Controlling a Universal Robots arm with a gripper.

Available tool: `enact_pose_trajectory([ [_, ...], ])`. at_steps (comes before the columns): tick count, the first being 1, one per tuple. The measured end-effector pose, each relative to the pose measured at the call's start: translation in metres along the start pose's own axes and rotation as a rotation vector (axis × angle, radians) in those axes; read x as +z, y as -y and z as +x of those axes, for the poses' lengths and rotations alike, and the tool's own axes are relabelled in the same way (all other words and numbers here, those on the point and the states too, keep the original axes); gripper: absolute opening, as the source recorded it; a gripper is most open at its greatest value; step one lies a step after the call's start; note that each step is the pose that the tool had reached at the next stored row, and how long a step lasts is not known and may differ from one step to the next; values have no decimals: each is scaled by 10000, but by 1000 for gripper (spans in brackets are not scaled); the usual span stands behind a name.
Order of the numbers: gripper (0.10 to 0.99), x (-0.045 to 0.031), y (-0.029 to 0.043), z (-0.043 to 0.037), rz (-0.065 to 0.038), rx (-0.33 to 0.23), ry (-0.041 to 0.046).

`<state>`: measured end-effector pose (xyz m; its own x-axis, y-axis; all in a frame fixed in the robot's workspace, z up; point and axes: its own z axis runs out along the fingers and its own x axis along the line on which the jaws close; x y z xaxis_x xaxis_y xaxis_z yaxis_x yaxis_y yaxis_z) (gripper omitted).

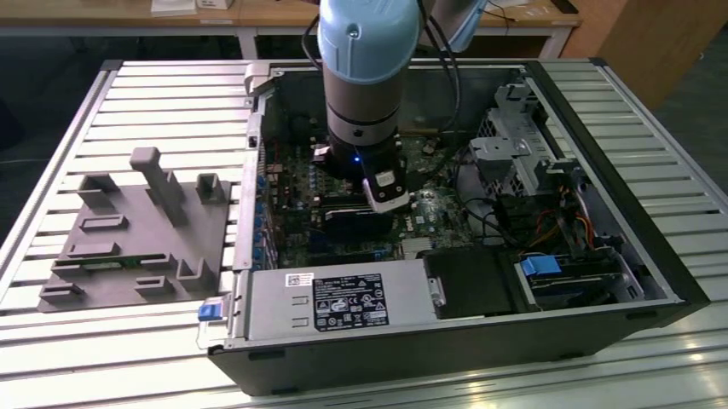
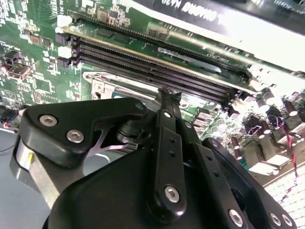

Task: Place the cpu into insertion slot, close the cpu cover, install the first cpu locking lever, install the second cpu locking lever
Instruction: 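Install the second cpu locking lever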

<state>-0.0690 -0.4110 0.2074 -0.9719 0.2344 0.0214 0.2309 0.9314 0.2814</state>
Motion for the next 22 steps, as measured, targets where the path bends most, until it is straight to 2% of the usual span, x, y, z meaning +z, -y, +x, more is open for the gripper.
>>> enact_pose_trajectory([
  [4, 106, 0, 22, 11, -1, 0, 1],
  [12, 106, 42, 56, 92, -20, 2, -5],
  [16, 106, 51, 69, 134, -85, 5, -20],
  [19, 106, 58, 72, 137, -229, 11, -54],
  [22, 106, 66, 74, 138, -275, 13, -64],
])
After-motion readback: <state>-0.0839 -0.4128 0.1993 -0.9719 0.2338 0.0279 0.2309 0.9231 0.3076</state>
